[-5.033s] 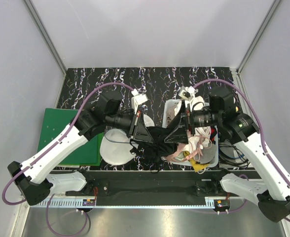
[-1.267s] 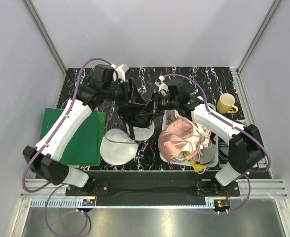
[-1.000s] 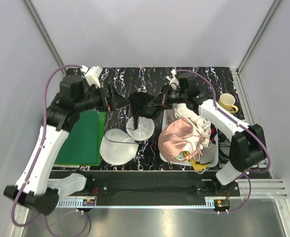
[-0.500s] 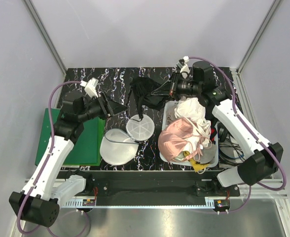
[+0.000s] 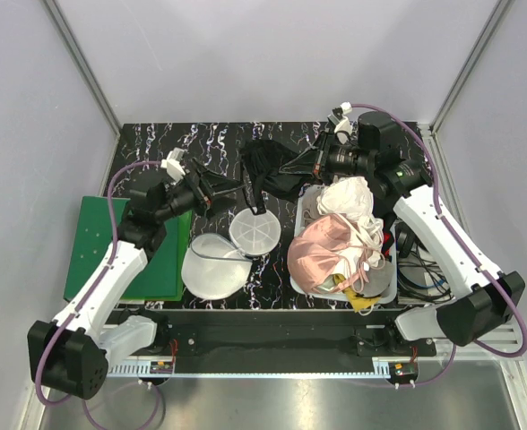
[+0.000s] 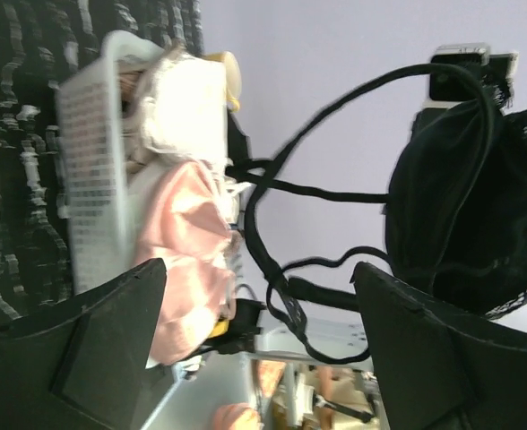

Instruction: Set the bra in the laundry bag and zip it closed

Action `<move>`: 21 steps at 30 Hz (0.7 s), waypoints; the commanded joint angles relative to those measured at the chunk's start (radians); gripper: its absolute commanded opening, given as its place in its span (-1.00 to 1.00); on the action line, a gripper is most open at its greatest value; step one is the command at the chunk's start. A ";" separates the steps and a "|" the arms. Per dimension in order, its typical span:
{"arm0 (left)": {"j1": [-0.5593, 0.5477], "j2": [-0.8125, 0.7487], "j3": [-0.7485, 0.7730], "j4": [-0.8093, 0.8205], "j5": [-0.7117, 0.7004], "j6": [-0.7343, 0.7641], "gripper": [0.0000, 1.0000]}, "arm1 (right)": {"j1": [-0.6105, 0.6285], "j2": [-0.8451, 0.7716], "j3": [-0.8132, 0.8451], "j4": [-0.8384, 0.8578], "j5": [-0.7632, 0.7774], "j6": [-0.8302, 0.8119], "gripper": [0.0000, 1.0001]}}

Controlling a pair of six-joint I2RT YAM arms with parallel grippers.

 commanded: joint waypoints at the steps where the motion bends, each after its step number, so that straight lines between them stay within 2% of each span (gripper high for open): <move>1: -0.048 0.037 -0.010 0.247 0.041 -0.127 0.82 | -0.006 -0.051 0.030 0.008 0.001 0.013 -1.00; 5: -0.093 0.084 -0.011 0.285 0.043 -0.139 0.79 | -0.005 -0.063 0.028 0.008 0.003 0.018 -1.00; 12: -0.111 0.158 0.018 0.339 0.039 -0.137 0.58 | -0.005 -0.075 0.031 0.008 0.004 0.024 -1.00; 16: -0.131 0.201 0.050 0.377 0.049 -0.145 0.26 | -0.006 -0.083 0.027 0.008 0.007 0.027 -1.00; 21: -0.153 0.216 0.018 0.501 0.044 -0.216 0.06 | -0.005 -0.078 0.030 0.009 0.009 0.028 -1.00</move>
